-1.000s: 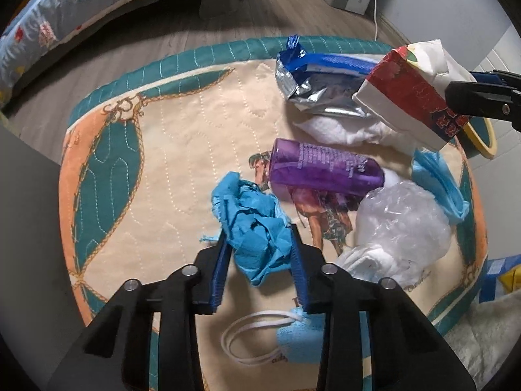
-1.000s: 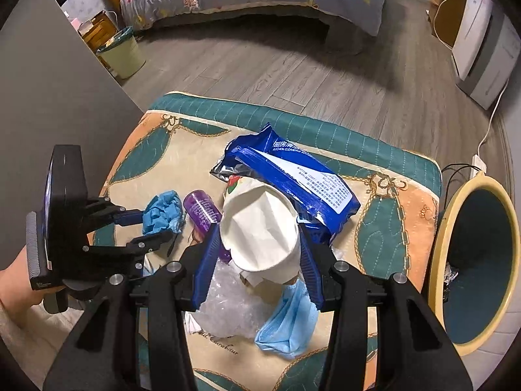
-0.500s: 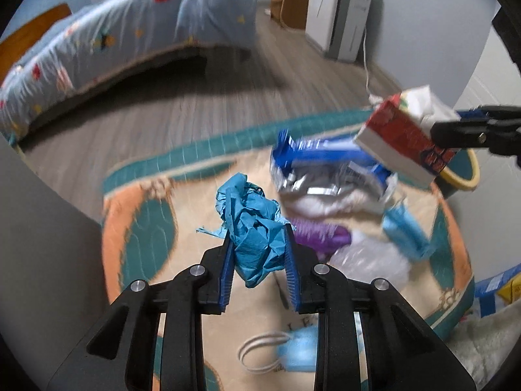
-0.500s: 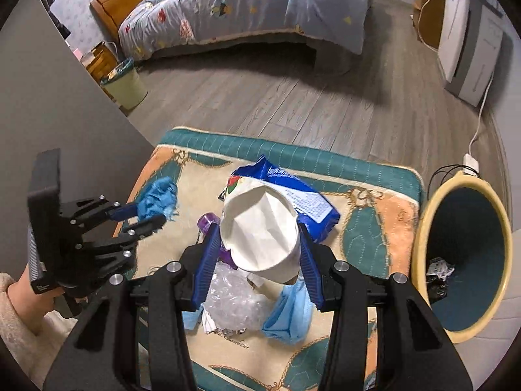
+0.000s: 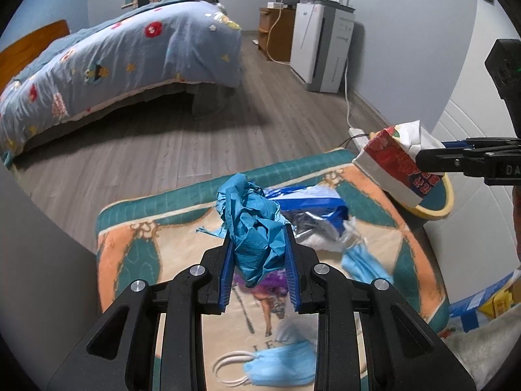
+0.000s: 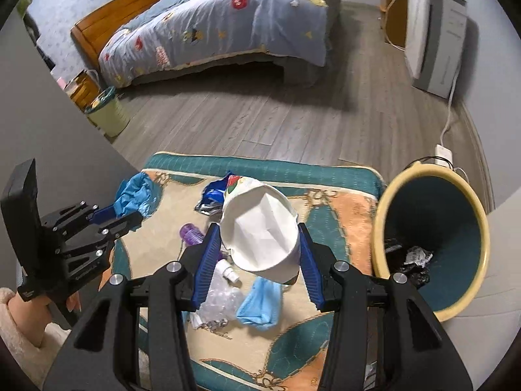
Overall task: Collect trash
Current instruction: 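Grasp the white paper cup with the right tool while the left tool grasps the blue glove, then carry the paper cup and blue glove over the bin and open both tools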
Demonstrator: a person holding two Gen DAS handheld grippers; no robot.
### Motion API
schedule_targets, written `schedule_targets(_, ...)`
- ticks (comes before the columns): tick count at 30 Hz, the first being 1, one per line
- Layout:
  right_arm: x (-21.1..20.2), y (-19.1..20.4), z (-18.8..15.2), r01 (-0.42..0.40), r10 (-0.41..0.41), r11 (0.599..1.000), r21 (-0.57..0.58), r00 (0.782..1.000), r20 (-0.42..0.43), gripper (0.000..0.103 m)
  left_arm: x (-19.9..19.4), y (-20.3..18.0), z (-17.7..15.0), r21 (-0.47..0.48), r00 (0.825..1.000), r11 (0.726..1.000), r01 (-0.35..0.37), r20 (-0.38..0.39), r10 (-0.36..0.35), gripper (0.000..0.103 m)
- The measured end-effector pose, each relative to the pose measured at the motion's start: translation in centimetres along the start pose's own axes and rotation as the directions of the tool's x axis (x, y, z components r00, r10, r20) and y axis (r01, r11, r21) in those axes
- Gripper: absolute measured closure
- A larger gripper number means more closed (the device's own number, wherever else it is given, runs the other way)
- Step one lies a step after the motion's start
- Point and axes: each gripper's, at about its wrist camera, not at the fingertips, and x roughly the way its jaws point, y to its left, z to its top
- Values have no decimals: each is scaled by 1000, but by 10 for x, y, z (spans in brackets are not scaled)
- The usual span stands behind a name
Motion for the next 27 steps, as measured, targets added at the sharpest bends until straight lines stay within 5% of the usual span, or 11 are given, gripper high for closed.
schedule_targets(14, -1, -52, -5, 51, -54, 993, 107, 998, 19, 56, 0, -46, 10, 92, 998, 995, 41, 34, -44, 74)
schedule_targets(27, -5, -141, -15, 120, -137, 949, 292, 990, 38, 56, 26, -82, 18, 158, 996, 983, 88, 5, -90, 74)
